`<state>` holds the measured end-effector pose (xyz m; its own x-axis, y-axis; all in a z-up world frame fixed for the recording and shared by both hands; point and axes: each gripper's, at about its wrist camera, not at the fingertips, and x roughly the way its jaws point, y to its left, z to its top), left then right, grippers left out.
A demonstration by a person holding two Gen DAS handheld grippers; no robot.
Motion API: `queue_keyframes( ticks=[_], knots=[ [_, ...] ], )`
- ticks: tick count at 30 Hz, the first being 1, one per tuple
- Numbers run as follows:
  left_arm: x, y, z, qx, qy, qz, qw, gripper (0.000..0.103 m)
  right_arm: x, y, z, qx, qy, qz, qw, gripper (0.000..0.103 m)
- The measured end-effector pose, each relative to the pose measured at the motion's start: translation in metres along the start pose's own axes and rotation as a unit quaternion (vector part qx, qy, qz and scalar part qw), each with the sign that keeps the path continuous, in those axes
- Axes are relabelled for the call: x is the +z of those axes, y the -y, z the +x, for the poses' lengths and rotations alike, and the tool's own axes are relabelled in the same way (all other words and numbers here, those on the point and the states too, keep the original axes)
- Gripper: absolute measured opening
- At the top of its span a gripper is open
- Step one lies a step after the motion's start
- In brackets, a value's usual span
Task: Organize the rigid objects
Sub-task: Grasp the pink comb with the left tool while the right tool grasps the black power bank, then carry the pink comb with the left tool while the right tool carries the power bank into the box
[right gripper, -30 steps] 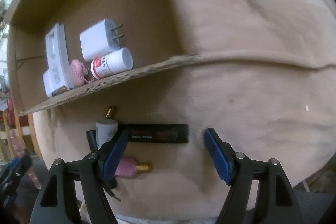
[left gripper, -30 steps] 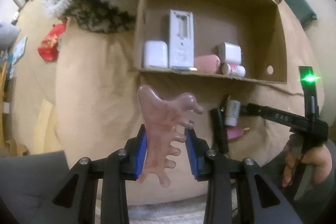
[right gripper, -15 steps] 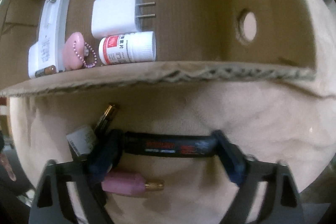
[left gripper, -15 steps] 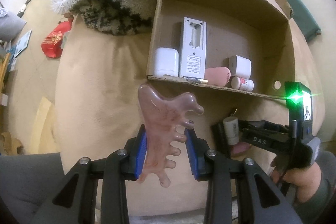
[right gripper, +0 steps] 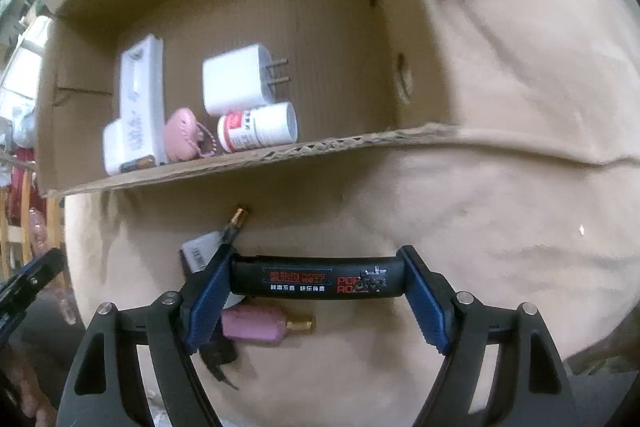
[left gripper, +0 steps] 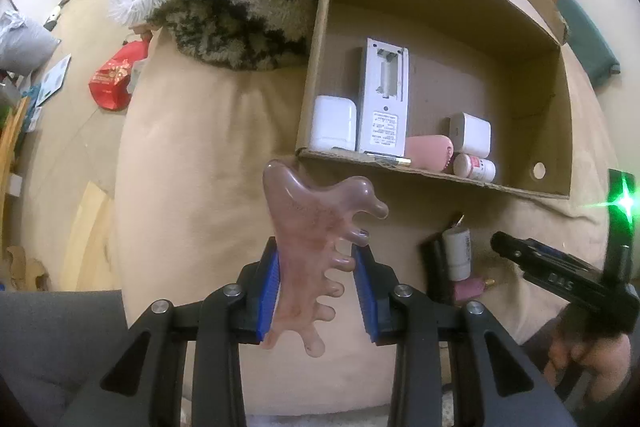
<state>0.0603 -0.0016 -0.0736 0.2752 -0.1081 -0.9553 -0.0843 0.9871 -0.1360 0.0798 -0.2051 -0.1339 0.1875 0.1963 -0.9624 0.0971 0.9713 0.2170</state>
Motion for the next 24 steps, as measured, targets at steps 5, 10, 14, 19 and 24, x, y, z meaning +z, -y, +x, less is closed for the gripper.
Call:
queue_keyframes(
  ticks=[5, 10, 14, 19, 24],
  knots=[
    [-0.006, 0.003, -0.011, -0.004, 0.016, 0.008, 0.9998, 0.032, -0.009, -0.007, -0.023, 0.024, 0.022, -0.003, 0.999, 0.086],
    [-0.008, 0.003, -0.039, -0.009, 0.054, 0.013, 0.9984, 0.032, -0.015, -0.012, -0.048, 0.040, 0.044, -0.021, 0.998, 0.086],
    [-0.004, 0.001, -0.059, -0.011, 0.088, 0.006, 0.9960, 0.032, -0.008, -0.006, -0.075, 0.055, 0.063, -0.040, 0.996, 0.086],
    [0.013, 0.008, -0.066, -0.014, 0.090, 0.015, 0.9957, 0.032, 0.005, -0.014, -0.092, 0.077, 0.079, -0.058, 0.992, 0.086],
    [0.036, 0.023, -0.067, -0.013, 0.089, 0.029, 0.9955, 0.032, 0.026, -0.026, -0.101, 0.100, 0.102, -0.074, 0.987, 0.086]
  ],
)
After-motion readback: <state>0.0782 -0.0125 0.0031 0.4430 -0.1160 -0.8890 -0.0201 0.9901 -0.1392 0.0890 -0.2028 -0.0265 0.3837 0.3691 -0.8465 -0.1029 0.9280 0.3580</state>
